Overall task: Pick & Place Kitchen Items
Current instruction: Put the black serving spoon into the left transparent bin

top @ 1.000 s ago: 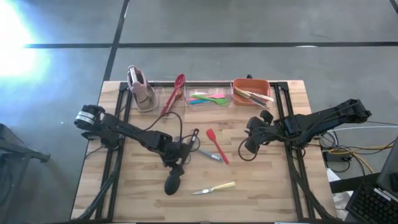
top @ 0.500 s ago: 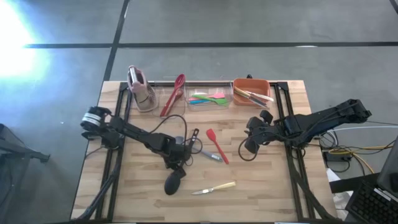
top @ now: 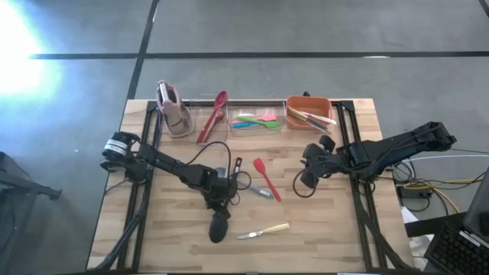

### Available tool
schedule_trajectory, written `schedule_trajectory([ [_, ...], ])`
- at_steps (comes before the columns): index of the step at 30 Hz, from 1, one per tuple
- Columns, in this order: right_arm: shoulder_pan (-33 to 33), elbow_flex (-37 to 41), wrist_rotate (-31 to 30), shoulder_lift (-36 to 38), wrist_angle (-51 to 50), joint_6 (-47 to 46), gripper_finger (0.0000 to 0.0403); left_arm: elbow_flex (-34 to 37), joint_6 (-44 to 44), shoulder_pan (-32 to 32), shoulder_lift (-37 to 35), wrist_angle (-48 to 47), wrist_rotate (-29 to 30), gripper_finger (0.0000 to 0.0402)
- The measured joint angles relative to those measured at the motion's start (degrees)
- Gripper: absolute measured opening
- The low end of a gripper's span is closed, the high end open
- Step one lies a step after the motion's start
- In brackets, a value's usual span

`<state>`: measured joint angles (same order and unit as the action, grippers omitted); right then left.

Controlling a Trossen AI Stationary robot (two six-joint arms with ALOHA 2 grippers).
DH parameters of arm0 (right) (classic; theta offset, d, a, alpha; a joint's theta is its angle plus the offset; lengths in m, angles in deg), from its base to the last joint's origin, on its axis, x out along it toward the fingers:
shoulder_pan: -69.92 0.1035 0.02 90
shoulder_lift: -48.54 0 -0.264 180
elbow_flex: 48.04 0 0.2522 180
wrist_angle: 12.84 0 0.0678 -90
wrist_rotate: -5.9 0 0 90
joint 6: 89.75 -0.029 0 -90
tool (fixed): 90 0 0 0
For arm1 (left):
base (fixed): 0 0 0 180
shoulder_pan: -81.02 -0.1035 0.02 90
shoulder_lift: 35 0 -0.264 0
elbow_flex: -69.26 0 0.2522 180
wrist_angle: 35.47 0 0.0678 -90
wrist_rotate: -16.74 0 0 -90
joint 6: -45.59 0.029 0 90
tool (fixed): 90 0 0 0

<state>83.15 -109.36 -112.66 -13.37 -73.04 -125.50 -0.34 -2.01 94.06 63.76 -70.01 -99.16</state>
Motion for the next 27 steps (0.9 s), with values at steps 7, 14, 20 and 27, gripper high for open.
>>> schedule_trajectory([
  [7,0.0,0.0,-0.1,0.0,0.2,0.0,0.0086,0.0,0.2,-0.4,-0.3,1.4,0.2,0.0264],
  [14,0.0,0.2,-0.1,0.0,0.2,0.1,0.0085,0.0,-0.7,-0.6,-0.2,2.0,-0.1,0.0264],
  [20,0.0,0.5,-0.1,0.0,0.6,0.2,0.0073,0.0,-4.8,-1.5,-0.2,2.8,1.6,0.0264],
  [27,0.0,1.3,-0.1,0.0,0.8,0.0,0.007,0.0,-11.5,-2.5,-0.3,5.1,4.3,0.0264],
])
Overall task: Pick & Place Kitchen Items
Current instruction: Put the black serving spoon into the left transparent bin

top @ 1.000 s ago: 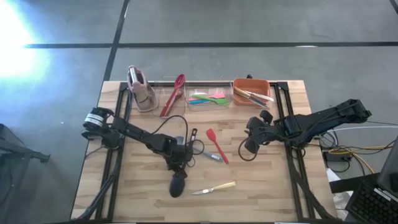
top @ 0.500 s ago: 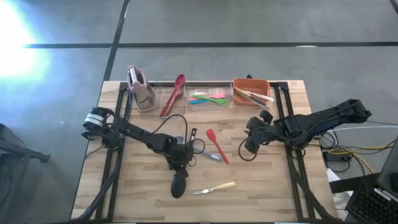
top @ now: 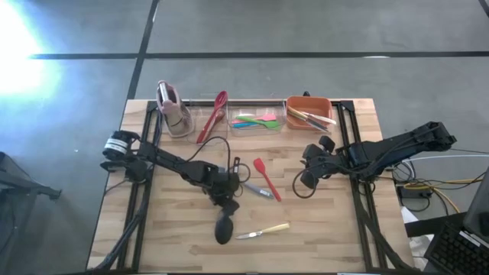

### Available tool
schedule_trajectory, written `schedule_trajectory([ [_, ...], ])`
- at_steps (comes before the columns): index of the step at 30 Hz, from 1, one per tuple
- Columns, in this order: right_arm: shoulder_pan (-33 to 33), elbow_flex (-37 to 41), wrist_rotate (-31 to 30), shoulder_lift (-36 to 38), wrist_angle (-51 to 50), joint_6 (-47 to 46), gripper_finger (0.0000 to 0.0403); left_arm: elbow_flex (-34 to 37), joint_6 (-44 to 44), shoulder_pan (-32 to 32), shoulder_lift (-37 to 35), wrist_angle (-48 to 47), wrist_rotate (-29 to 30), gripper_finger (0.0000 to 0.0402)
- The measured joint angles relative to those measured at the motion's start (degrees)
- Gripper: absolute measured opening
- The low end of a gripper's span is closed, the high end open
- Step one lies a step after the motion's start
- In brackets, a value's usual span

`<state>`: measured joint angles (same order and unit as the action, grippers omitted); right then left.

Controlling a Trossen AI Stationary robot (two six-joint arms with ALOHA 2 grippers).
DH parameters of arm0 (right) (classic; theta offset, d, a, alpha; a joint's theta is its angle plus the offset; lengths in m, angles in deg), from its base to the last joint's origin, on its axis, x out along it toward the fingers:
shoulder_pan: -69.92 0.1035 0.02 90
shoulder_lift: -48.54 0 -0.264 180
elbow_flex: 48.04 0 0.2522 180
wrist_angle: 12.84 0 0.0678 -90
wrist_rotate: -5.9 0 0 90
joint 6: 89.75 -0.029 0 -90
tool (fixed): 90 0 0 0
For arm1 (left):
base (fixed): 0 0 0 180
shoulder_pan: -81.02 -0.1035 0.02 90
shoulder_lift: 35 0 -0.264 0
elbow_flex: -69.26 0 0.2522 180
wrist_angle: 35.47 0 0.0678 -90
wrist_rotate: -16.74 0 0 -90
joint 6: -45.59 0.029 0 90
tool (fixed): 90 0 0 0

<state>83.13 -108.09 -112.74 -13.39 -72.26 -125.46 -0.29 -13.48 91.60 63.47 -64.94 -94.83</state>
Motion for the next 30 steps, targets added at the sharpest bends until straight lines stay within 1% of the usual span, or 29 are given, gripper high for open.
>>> schedule_trajectory([
  [6,0.0,0.0,0.0,0.0,0.5,3.4,0.008,0.1,-6.9,-0.1,-0.1,0.3,5.5,0.0264],
  [9,0.0,0.1,-0.1,0.0,0.6,5.3,0.0085,0.9,-9.3,-0.1,0.0,0.7,6.5,0.0264],
  [15,0.0,0.8,-1.4,0.0,0.9,7.4,0.0088,1.3,-10.4,-0.1,2.8,0.8,6.6,0.0264],
  [22,0.0,1.0,-1.6,0.0,1.0,7.5,0.0074,1.4,-9.8,0.7,6.5,0.7,6.0,0.0264],
  [27,0.0,1.0,-1.6,0.0,1.1,8.5,0.0068,1.0,-10.3,2.0,6.0,-0.4,5.5,0.026],
  [30,0.0,1.0,-1.6,0.0,1.1,9.1,0.007,-1.4,-10.3,2.8,5.2,-3.2,5.4,0.0249],
])
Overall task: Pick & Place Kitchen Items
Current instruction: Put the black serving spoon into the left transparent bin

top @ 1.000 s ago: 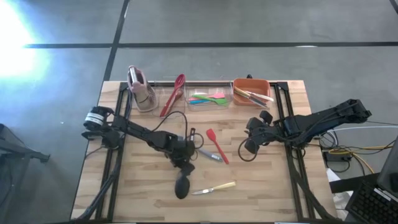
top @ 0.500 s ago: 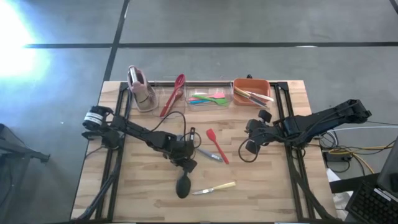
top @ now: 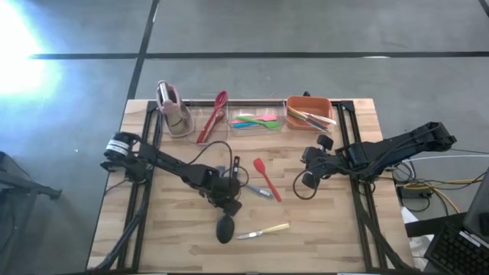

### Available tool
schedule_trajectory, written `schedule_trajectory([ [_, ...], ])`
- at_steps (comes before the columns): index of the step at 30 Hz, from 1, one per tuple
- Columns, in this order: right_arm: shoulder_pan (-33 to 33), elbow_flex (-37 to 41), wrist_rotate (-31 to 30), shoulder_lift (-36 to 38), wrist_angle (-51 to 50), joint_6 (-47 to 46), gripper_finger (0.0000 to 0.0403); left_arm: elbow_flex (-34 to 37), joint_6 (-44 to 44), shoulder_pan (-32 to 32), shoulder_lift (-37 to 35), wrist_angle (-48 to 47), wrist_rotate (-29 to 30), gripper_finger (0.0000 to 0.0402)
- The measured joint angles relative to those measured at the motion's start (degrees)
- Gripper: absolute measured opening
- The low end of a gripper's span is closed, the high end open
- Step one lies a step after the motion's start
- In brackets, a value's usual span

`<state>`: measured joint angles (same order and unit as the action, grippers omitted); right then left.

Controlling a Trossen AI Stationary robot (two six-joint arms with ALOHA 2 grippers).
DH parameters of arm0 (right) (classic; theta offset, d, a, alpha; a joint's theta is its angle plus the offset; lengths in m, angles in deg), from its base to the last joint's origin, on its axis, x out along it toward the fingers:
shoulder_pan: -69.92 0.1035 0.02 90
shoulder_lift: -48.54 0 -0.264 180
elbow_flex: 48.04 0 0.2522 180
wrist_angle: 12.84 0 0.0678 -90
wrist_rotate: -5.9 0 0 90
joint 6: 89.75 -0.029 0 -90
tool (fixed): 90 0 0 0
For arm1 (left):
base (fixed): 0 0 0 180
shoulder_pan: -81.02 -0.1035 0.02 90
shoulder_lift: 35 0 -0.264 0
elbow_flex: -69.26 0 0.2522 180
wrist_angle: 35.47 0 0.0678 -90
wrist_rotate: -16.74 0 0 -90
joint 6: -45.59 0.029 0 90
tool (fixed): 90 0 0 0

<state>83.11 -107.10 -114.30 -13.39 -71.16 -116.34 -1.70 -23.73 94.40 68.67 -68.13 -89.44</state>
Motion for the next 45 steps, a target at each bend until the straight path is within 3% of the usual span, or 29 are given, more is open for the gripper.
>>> schedule_trajectory([
  [7,0.0,0.0,0.0,0.0,0.5,0.0,0.0082,-10.4,5.0,2.1,0.1,-17.6,7.3,0.0215],
  [10,0.0,0.0,0.0,0.0,0.5,0.0,0.0085,-12.8,5.4,2.1,0.6,-20.7,9.5,0.0208],
  [24,0.0,0.0,0.0,0.0,0.6,0.1,0.0069,-13.0,9.4,2.4,6.1,-21.5,7.3,0.0199],
  [28,0.0,0.0,-0.1,0.0,0.6,0.1,0.0069,-12.9,11.4,2.2,5.7,-21.9,7.9,0.0161],
  [33,0.0,0.0,-1.4,0.0,0.6,0.1,0.0077,-12.8,16.5,2.0,5.1,-22.6,8.8,0.007],
  [45,0.0,0.0,-1.5,0.0,0.6,0.1,0.0084,-12.8,22.3,1.6,-0.2,-20.9,8.7,0.0068],
])
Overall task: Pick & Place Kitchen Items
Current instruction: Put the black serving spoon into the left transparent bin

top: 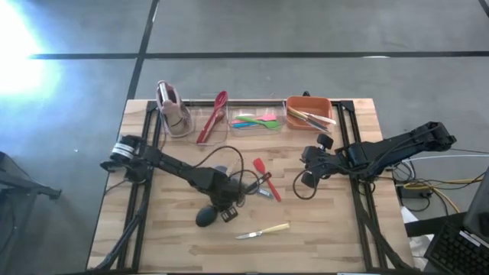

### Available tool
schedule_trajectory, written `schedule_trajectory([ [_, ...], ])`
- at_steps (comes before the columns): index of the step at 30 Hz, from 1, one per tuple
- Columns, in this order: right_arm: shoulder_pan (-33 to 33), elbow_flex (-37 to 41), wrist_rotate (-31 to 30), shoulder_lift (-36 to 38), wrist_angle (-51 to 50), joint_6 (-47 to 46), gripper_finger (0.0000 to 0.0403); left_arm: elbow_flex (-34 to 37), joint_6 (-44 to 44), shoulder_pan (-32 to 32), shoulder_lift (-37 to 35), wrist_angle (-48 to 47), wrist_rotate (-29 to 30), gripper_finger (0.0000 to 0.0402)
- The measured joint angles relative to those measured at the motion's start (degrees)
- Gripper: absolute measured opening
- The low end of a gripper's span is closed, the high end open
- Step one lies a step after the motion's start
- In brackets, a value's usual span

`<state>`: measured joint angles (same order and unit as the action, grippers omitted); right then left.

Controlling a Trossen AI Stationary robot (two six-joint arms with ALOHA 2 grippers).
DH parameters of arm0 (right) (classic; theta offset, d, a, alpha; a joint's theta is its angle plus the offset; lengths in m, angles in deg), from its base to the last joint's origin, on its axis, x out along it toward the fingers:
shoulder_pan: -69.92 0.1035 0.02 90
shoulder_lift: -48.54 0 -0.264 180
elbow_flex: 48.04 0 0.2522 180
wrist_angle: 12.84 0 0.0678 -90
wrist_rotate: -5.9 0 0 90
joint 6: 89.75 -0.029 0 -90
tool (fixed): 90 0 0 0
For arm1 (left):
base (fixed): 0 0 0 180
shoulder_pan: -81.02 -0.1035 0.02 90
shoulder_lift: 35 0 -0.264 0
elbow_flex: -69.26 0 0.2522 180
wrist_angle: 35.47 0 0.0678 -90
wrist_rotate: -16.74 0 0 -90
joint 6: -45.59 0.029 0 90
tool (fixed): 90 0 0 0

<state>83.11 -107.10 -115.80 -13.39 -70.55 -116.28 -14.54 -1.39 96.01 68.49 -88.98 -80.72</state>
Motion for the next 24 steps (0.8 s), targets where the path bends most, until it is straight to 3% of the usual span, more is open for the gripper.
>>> schedule_trajectory([
  [6,0.0,0.1,0.0,0.0,0.0,0.0,0.0072,-0.1,-0.9,0.0,-8.0,-0.4,0.2,0.0068],
  [11,0.0,0.1,0.0,0.0,-0.1,0.0,0.0068,-0.1,-1.2,0.0,-16.6,-1.2,4.0,0.0068],
  [18,0.0,0.5,0.0,0.0,-0.1,-0.8,0.0079,0.0,2.8,0.2,-28.6,-3.3,16.4,0.0068],
  [24,0.0,0.9,0.0,0.0,0.1,-1.9,0.0086,0.0,12.9,0.4,-32.7,-2.3,31.8,0.0068],
])
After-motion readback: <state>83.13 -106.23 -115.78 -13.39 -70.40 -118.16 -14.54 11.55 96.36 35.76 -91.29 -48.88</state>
